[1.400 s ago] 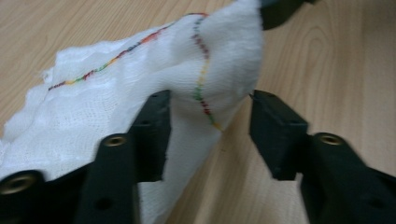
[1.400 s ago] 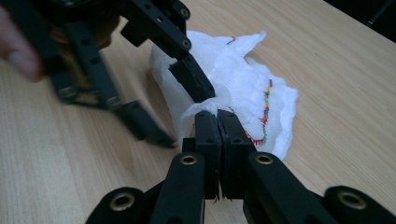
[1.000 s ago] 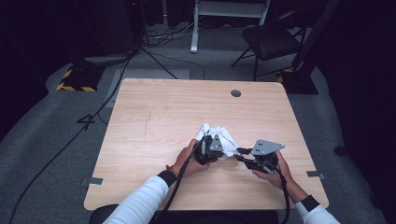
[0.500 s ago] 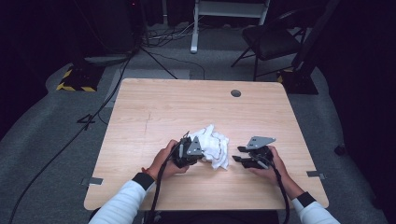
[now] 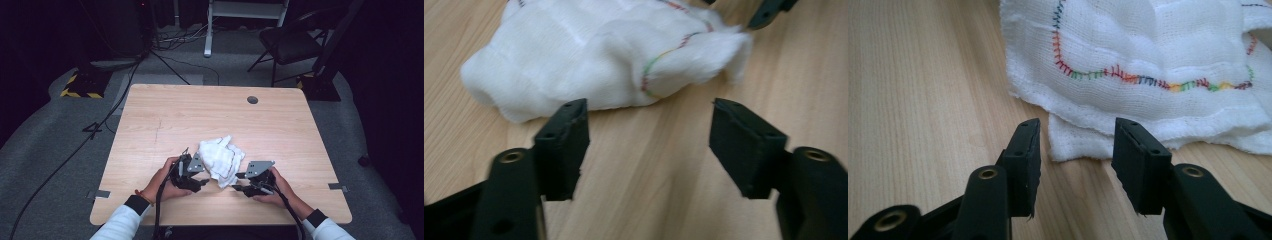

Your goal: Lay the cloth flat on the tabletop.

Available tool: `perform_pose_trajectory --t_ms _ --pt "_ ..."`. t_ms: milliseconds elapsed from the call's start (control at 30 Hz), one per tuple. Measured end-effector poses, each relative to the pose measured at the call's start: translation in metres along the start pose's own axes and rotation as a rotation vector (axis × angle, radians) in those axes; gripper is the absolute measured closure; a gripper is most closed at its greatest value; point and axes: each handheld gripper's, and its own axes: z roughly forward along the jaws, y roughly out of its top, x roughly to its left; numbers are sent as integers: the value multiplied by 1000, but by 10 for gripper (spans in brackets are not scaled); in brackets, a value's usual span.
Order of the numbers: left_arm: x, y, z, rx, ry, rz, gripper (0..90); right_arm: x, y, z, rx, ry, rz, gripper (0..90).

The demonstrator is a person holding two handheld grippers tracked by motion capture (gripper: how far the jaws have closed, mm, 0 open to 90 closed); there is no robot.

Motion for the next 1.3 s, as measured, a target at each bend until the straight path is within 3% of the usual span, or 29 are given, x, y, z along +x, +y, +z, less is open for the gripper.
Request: perform_pose_trajectory --t_ms 133,267,333,400,433,500,600,667,733,800,900,1033,1300 --pt "-11 14 7 -39 -23 40 261 -1 -2 5 17 5 -10 564" --pt "-11 24 24 -42 -28 53 245 -2 -2 7 11 -2 4 580" --pt "-7 28 31 -26 -41 58 310 -3 -2 8 7 -5 0 627" --pt "-4 29 34 5 -19 106 456 -4 -2 8 5 -14 2 690" --pt "-2 29 35 11 -17 112 530 -5 -3 7 4 -21 0 727" --pt "6 27 33 -10 -23 92 670 -6 -3 7 7 -45 -6 787" --pt "16 24 25 -53 -13 58 764 -8 -4 5 19 -71 -10 852" --pt "19 23 21 -79 -9 34 776 -8 -4 4 23 -72 -13 859" --pt "27 21 8 -142 4 -11 781 -9 -5 1 23 -88 -13 870" --pt "32 20 1 -173 22 -36 790 -10 -4 -3 12 -101 -15 874" --pt "38 17 -9 -204 12 -72 795 -13 -2 -13 -8 -123 -17 876" --pt "48 10 -21 -230 28 -113 789 -16 -2 -28 -36 -165 -16 877" --pt "64 -15 -38 -194 54 -172 794 -28 -12 -59 -75 -240 28 879"
